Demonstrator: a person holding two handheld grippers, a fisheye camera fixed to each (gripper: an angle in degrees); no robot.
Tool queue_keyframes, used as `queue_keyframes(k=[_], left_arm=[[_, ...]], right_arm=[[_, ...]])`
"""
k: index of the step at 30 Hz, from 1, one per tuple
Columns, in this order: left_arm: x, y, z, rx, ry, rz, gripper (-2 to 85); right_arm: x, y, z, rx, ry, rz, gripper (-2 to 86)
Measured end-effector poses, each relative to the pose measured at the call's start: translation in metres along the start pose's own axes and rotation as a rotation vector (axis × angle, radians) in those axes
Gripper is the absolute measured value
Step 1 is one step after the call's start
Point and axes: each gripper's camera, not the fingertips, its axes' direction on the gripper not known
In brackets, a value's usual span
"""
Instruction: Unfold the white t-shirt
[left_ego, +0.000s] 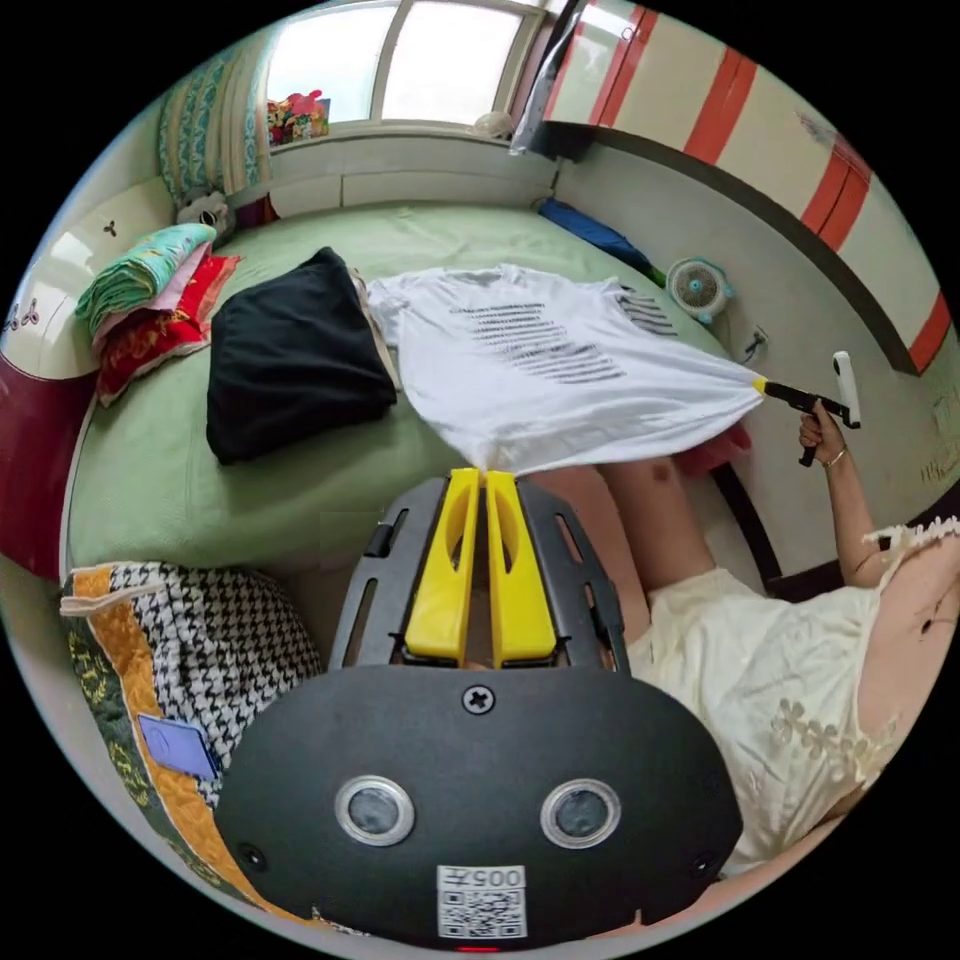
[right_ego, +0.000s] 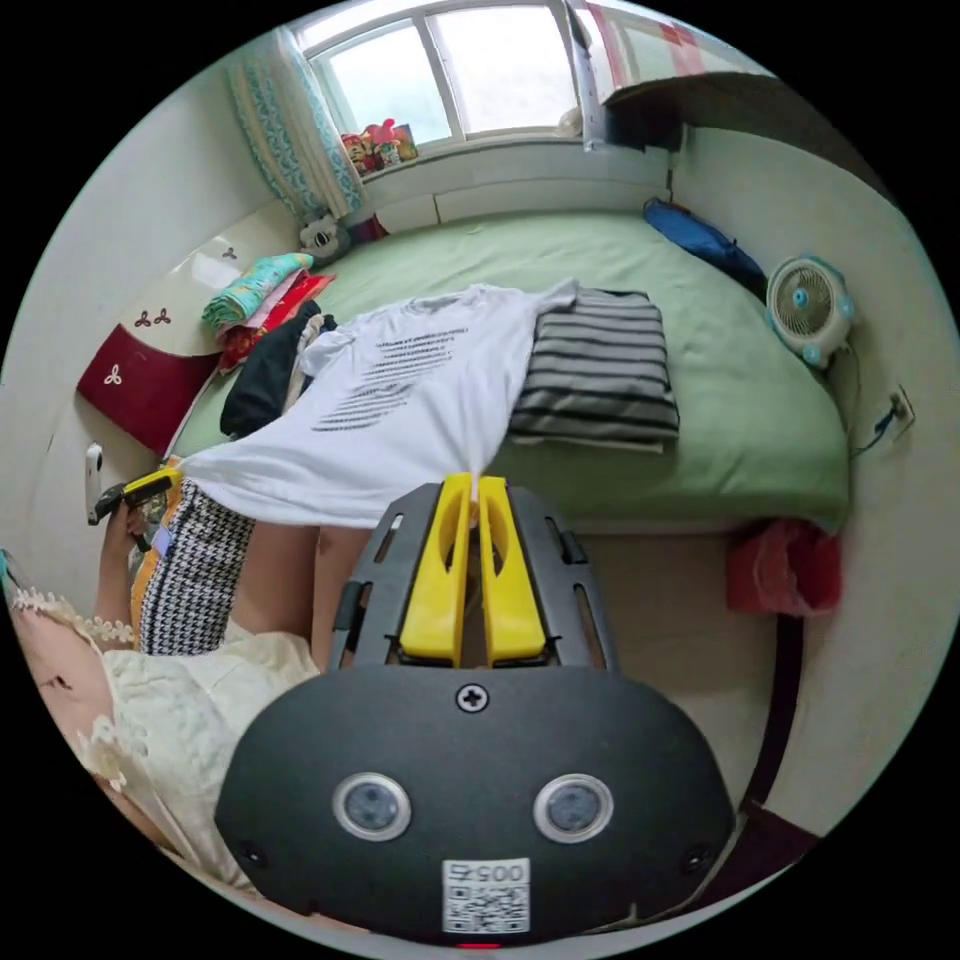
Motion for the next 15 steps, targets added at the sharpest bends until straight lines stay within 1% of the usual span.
queue_keyframes(k=[2, 4, 6, 10, 13, 15], left_arm=[[0.007, 0.013, 0.009, -0.029, 0.023, -0.009, 0.3], [0.011, 0.025, 0.026, -0.06, 0.083, -0.044, 0.2], [0.011, 0.031, 0.042, -0.096, 0.098, -0.071, 0.0], [0.008, 0.042, 0.065, -0.179, 0.052, -0.158, -0.5], [0.01, 0.04, 0.054, -0.153, 0.007, -0.166, -0.6], [0.008, 0.031, 0.045, -0.13, -0.024, -0.173, -0.6]], right_arm=[[0.013, 0.023, 0.006, -0.018, -0.026, 0.029, -1.6], [0.024, 0.033, 0.015, -0.03, -0.002, 0.069, -1.6], [0.033, 0.038, 0.029, -0.061, -0.019, 0.091, -1.6], [0.051, 0.046, 0.069, -0.202, -0.046, 0.124, -1.5], [0.056, 0.053, 0.081, -0.258, 0.015, 0.116, -1.4], [0.058, 0.051, 0.079, -0.252, 0.059, 0.084, -0.9]])
